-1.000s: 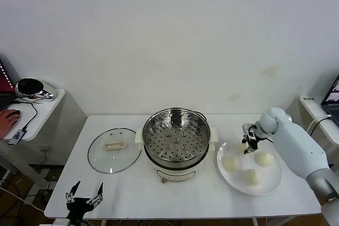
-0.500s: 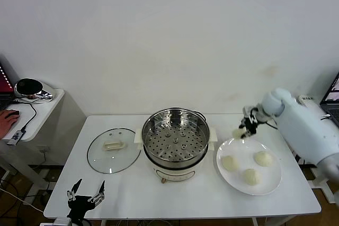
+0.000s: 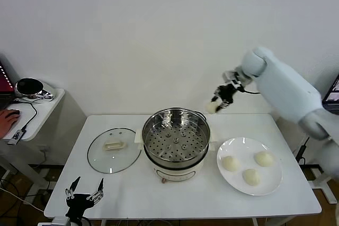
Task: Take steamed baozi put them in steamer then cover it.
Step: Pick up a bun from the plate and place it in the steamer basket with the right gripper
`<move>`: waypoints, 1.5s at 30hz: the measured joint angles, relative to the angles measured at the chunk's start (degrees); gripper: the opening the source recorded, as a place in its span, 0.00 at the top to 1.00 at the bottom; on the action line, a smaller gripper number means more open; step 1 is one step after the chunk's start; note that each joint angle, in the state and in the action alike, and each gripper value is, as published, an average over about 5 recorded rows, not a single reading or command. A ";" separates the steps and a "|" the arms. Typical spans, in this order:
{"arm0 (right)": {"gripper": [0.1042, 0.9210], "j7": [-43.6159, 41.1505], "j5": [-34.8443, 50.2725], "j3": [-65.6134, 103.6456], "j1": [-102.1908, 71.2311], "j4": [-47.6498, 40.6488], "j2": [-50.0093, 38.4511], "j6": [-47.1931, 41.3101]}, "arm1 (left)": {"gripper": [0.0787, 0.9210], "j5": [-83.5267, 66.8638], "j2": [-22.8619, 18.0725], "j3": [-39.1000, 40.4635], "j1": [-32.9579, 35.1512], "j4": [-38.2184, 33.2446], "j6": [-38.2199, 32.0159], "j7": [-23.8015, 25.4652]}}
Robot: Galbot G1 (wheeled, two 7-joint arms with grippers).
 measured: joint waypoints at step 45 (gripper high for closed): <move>0.61 14.65 -24.36 -9.90 -2.80 -2.74 16.48 26.26 | 0.12 0.78 -1.55 -0.47 -0.10 1.46 -0.35 -0.69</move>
